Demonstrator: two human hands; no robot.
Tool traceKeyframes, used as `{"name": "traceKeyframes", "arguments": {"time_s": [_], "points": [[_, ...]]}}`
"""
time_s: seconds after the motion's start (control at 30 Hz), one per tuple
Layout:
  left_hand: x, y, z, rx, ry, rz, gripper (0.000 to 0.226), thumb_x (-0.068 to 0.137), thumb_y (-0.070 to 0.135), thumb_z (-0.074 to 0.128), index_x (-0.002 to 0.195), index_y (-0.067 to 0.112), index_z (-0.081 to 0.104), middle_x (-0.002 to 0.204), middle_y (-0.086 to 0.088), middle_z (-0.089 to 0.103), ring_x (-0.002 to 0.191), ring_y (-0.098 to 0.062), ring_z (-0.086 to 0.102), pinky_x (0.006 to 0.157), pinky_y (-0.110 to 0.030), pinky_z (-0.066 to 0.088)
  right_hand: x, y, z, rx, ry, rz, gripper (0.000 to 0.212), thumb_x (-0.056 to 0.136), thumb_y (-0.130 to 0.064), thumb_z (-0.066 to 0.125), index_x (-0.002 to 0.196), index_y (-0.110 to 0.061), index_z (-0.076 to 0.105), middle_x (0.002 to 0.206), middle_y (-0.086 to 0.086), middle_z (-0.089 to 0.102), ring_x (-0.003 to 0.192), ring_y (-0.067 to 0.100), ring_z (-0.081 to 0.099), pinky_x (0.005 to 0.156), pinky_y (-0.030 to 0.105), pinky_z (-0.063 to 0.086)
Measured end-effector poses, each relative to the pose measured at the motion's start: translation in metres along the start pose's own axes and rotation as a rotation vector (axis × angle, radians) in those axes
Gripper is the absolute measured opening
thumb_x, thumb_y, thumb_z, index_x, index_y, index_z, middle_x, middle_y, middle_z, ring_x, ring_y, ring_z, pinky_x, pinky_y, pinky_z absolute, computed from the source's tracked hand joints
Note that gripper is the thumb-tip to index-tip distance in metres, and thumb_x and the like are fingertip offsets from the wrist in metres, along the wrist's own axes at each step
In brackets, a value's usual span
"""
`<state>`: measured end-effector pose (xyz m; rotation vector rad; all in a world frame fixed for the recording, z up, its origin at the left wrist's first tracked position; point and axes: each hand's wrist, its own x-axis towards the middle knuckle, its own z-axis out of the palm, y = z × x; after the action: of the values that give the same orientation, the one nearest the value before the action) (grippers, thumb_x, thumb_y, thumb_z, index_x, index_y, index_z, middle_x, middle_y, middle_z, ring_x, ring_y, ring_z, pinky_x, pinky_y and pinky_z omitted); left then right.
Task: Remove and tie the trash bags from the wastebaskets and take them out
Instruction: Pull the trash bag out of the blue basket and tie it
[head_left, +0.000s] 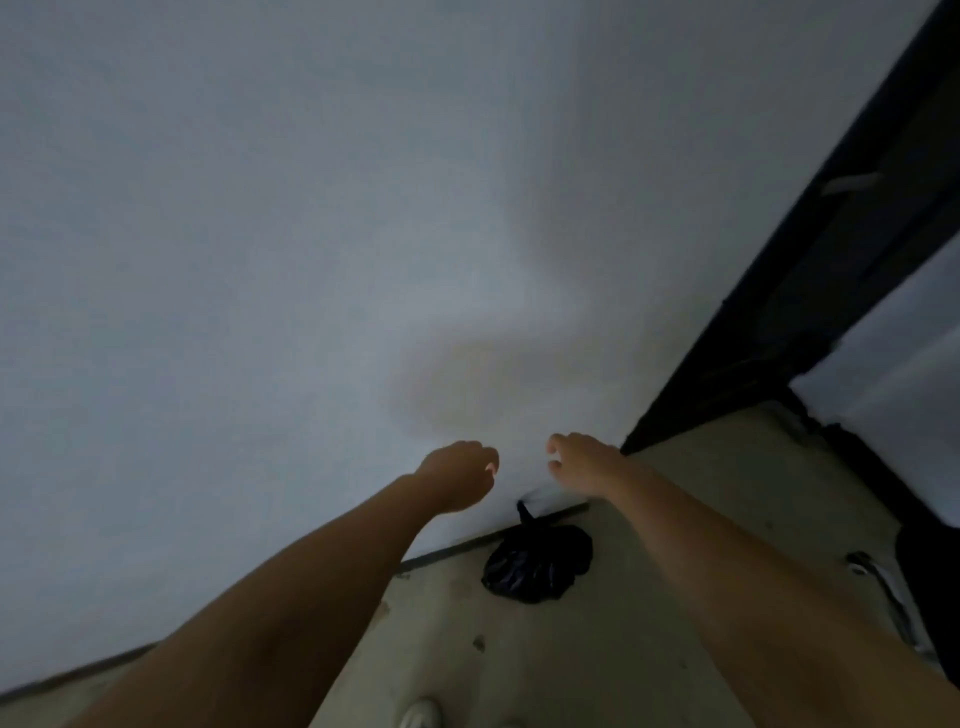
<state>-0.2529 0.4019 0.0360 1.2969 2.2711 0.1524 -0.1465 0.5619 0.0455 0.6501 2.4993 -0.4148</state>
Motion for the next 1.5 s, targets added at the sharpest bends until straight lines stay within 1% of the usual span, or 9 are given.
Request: {"name": "traceKeyframes", "arguments": {"time_s": [0.2, 0.43, 0.53, 0.67, 0.8, 0.9, 1.1, 1.27, 1.5], "points": [[-0.098, -0.052, 0.041, -0.159, 0.085, -0.367, 0.032, 0.096, 0.026, 0.038, 0.124, 0.018, 0.052, 0.126, -0.009, 0.056, 0.115, -0.026, 0.053, 0.098, -0.038, 0.045, -0.004, -0.091, 0.033, -0.202, -0.082, -0.336, 0.043, 0.099, -0.031, 0.031, 0.139, -0.015, 0.033, 0.142, 0.012, 0.038, 0.126, 0.030, 0.041, 0.104, 0.043, 0.034], [-0.245, -0.058, 0.120, -0.426, 0.203, -0.801, 0.032, 0.094, 0.024, 0.040, 0.121, 0.013, 0.054, 0.124, -0.012, 0.058, 0.113, -0.029, 0.055, 0.096, -0.040, 0.046, -0.053, -0.193, 0.101, -0.473, -0.210, -0.702, 0.042, 0.098, -0.031, 0.034, 0.138, -0.015, 0.035, 0.143, 0.012, 0.038, 0.127, 0.029, 0.040, 0.103, 0.044, 0.035], [-0.320, -0.056, 0.149, -0.537, 0.302, -0.981, 0.034, 0.094, 0.020, 0.042, 0.125, 0.011, 0.053, 0.128, -0.012, 0.056, 0.117, -0.029, 0.053, 0.096, -0.034, 0.043, -0.085, -0.245, 0.138, -0.579, -0.264, -0.829, 0.039, 0.097, -0.024, 0.032, 0.134, -0.015, 0.038, 0.140, 0.013, 0.041, 0.123, 0.031, 0.043, 0.102, 0.046, 0.037], [-0.428, -0.049, 0.199, -0.673, 0.376, -1.211, 0.033, 0.095, 0.024, 0.042, 0.124, 0.013, 0.053, 0.127, -0.012, 0.056, 0.113, -0.028, 0.055, 0.095, -0.037, 0.045, -0.150, -0.317, 0.191, -0.677, -0.314, -1.013, 0.039, 0.098, -0.023, 0.027, 0.134, -0.014, 0.038, 0.141, 0.014, 0.040, 0.124, 0.033, 0.043, 0.103, 0.046, 0.036], [-0.526, -0.034, 0.254, -0.784, 0.423, -1.398, 0.033, 0.094, 0.025, 0.041, 0.123, 0.015, 0.054, 0.126, -0.010, 0.058, 0.111, -0.027, 0.057, 0.094, -0.039, 0.048, -0.220, -0.382, 0.249, -0.758, -0.385, -1.169, 0.042, 0.099, -0.024, 0.032, 0.139, -0.014, 0.037, 0.149, 0.013, 0.034, 0.131, 0.032, 0.039, 0.108, 0.039, 0.032], [-0.594, -0.024, 0.295, -0.875, 0.493, -1.499, 0.032, 0.094, 0.022, 0.042, 0.122, 0.012, 0.055, 0.123, -0.012, 0.060, 0.108, -0.029, 0.058, 0.093, -0.039, 0.049, -0.276, -0.429, 0.295, -0.842, -0.414, -1.216, 0.044, 0.100, -0.026, 0.032, 0.142, -0.016, 0.033, 0.150, 0.012, 0.033, 0.133, 0.032, 0.038, 0.107, 0.039, 0.034], [-0.729, -0.020, 0.344, -0.970, 0.660, -1.633, 0.032, 0.095, 0.015, 0.041, 0.122, 0.006, 0.054, 0.122, -0.018, 0.059, 0.109, -0.034, 0.056, 0.089, -0.035, 0.046, -0.372, -0.512, 0.384, -0.914, -0.423, -1.328, 0.044, 0.099, -0.027, 0.034, 0.141, -0.013, 0.035, 0.147, 0.016, 0.038, 0.130, 0.033, 0.042, 0.107, 0.037, 0.036], [-0.806, -0.038, 0.365, -1.003, 0.711, -1.679, 0.030, 0.094, 0.015, 0.042, 0.119, 0.005, 0.055, 0.119, -0.019, 0.061, 0.106, -0.033, 0.058, 0.087, -0.034, 0.046, -0.425, -0.578, 0.428, -0.960, -0.400, -1.414, 0.042, 0.099, -0.027, 0.035, 0.138, -0.012, 0.038, 0.145, 0.016, 0.040, 0.129, 0.033, 0.043, 0.106, 0.036, 0.037], [-0.878, -0.106, 0.380, -0.969, 0.692, -1.711, 0.032, 0.094, 0.019, 0.042, 0.123, 0.011, 0.055, 0.129, -0.013, 0.056, 0.115, -0.029, 0.054, 0.093, -0.032, 0.043, -0.447, -0.687, 0.482, -1.074, -0.429, -1.459, 0.045, 0.100, -0.027, 0.034, 0.141, -0.011, 0.033, 0.149, 0.014, 0.036, 0.134, 0.030, 0.039, 0.109, 0.036, 0.034]]}}
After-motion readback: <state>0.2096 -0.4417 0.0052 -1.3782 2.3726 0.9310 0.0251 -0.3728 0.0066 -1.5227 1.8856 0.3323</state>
